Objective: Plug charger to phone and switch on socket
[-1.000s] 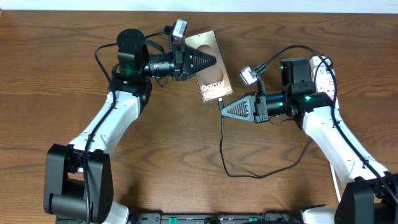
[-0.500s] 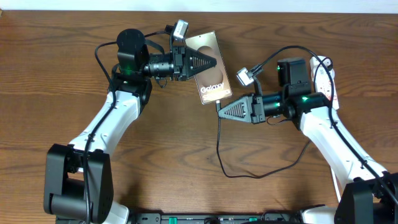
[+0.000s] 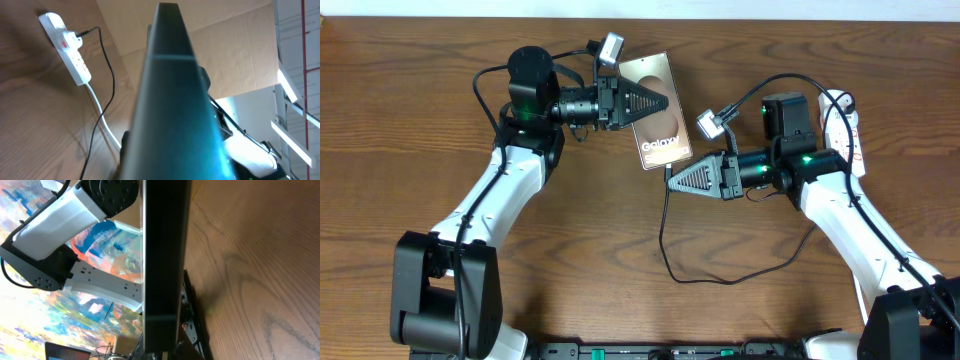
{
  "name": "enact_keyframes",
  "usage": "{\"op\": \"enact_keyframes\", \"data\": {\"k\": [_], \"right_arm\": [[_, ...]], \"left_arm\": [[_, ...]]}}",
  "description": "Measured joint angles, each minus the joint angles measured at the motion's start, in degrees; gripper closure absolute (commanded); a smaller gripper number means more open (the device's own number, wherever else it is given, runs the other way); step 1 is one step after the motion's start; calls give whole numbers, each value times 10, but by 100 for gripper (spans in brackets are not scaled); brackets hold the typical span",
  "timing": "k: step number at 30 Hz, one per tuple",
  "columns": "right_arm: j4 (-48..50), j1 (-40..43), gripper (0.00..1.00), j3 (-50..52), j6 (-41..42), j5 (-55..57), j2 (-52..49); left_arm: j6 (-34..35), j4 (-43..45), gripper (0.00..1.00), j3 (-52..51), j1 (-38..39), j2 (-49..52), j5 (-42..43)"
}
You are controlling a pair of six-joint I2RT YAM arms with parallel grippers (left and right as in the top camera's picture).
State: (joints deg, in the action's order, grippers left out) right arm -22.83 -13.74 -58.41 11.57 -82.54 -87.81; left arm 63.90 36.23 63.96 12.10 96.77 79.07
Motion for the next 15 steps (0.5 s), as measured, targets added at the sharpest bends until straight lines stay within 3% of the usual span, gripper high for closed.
{"op": "enact_keyframes", "data": {"k": [15], "right_arm": [[46, 0, 99, 1, 27, -11, 0]], "left_arm": [[-20, 0, 92, 0, -2, 0, 19]]}}
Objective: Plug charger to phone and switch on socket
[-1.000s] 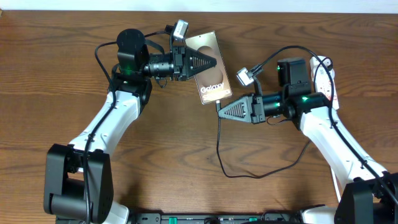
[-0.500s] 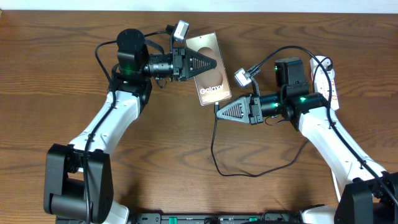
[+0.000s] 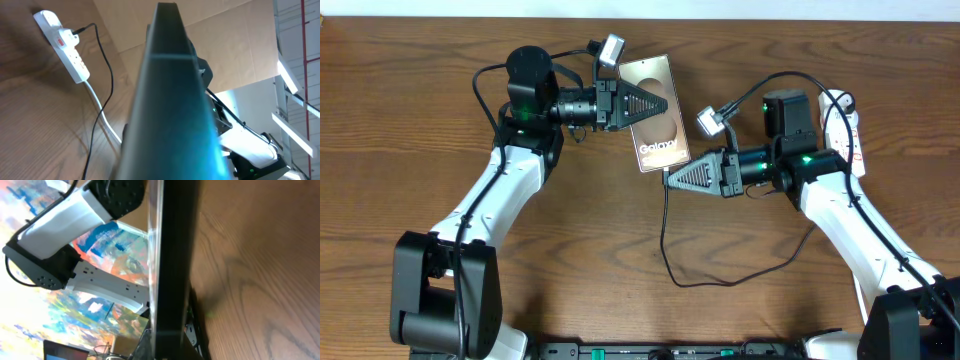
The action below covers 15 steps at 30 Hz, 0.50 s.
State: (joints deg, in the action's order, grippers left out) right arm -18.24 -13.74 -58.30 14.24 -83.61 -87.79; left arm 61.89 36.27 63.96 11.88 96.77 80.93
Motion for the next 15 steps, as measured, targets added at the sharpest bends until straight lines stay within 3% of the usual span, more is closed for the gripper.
{"op": "enact_keyframes", "data": {"k": [10, 15], "right_arm": [[17, 0, 99, 2, 21, 2, 0], [19, 0, 99, 2, 21, 6, 0]], "left_arm": [[-14, 0, 92, 0, -4, 0, -5], [-20, -1, 93, 0, -23, 0, -48]]}}
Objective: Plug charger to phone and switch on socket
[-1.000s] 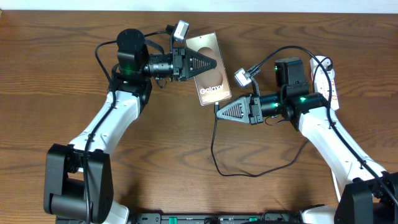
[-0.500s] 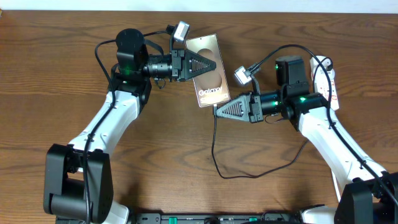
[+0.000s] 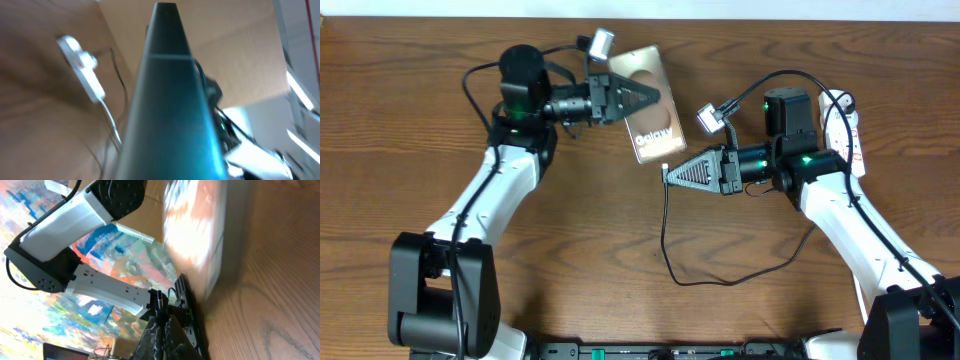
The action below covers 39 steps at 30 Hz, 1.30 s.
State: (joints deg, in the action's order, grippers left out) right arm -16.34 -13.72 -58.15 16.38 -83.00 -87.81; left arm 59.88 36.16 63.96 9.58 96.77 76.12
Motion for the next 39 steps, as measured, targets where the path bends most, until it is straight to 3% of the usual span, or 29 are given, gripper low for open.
{"op": "enact_keyframes", "data": {"k": [8, 12, 21, 30, 35, 39], "right_arm": [[0, 0, 99, 0, -3, 7, 0], [-20, 0, 99, 0, -7, 61, 0], [-212, 16, 99, 0, -36, 342, 0], [-410, 41, 99, -55, -36, 674, -3], [-480, 41, 99, -128, -39, 764, -41], [-480, 41, 99, -163, -49, 791, -119]], "left_arm": [[-17, -6, 93, 0, -43, 0, -61], [-54, -83, 93, 0, -49, 0, -73], [-208, -336, 93, -2, -50, 0, -127], [-268, -378, 93, -2, -50, 0, -172], [-284, -425, 93, -2, -49, 0, -200], [-304, -460, 93, -2, -44, 0, -217]]}}
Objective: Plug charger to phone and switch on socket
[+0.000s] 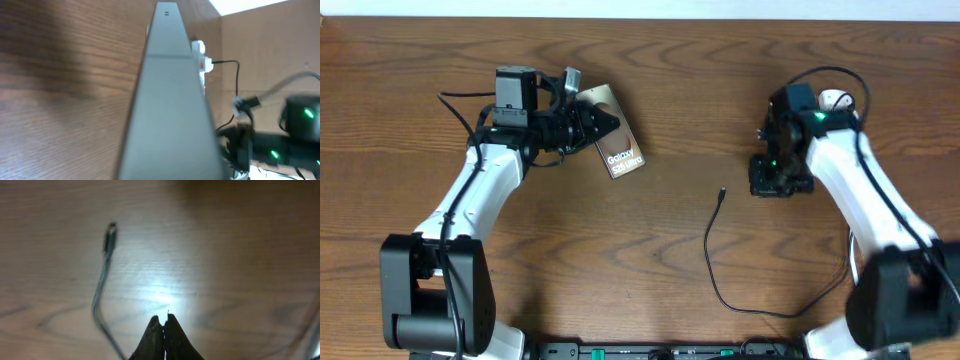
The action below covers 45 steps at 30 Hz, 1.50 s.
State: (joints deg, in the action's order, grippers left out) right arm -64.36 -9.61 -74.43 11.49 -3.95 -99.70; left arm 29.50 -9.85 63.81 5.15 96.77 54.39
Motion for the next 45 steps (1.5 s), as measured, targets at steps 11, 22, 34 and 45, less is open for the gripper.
{"op": "enact_keyframes", "data": {"k": [11, 22, 34, 45], "right_arm": [[57, -37, 51, -1, 39, -41, -85], [116, -112, 70, 25, 153, -13, -85], [182, -113, 80, 86, 204, -12, -85], [227, -113, 99, 109, 226, -21, -73]], "left_arm": [[-53, -41, 93, 0, 8, 0, -20], [-71, -73, 92, 0, 8, 0, -37], [-75, -80, 93, 0, 8, 0, -38], [-75, -80, 93, 0, 8, 0, -38]]}}
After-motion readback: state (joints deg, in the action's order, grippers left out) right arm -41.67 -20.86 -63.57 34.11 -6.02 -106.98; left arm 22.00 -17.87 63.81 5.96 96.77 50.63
